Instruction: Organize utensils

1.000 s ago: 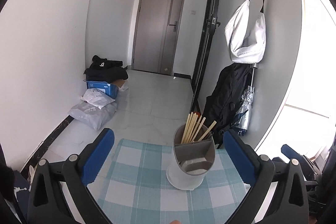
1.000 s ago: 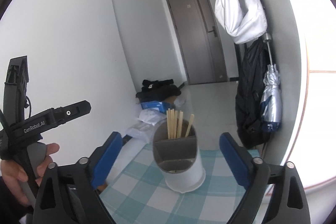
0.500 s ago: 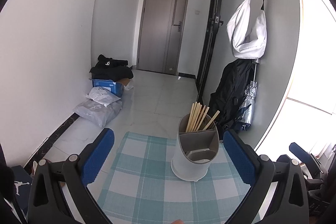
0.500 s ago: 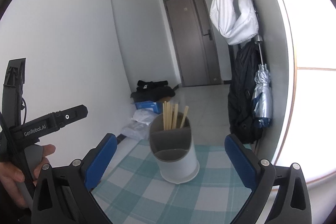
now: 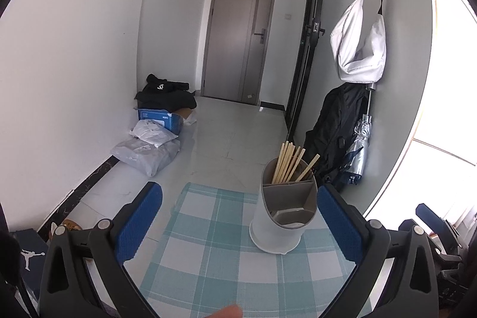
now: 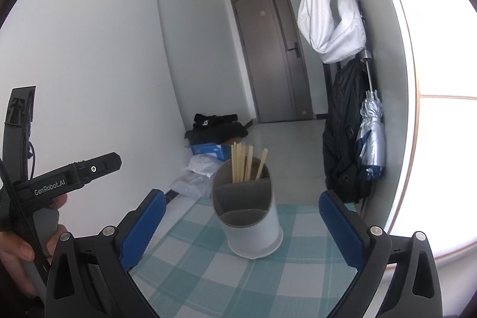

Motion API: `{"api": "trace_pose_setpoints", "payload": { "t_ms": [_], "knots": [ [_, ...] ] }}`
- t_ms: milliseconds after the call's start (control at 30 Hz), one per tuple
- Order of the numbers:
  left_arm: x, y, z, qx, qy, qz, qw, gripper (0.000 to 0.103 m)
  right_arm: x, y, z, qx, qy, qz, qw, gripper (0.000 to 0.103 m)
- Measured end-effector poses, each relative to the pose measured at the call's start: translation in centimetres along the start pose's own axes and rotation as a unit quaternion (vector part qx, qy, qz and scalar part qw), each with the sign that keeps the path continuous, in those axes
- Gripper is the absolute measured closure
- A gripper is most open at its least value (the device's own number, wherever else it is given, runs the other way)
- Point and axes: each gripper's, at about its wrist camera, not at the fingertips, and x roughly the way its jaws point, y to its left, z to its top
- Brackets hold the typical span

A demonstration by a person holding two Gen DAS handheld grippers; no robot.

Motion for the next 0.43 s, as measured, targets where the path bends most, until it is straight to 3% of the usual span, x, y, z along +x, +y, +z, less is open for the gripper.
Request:
{"api": "trace_pose_setpoints", "payload": {
  "t_ms": [433],
  "knots": [
    [0.43, 0.08, -0.17, 0.003, 0.012, -0.004, 0.9999, 0.001, 0.15, -0.20, -0.26, 0.006, 0.004, -0.001, 1.000, 0.000]
  ]
}}
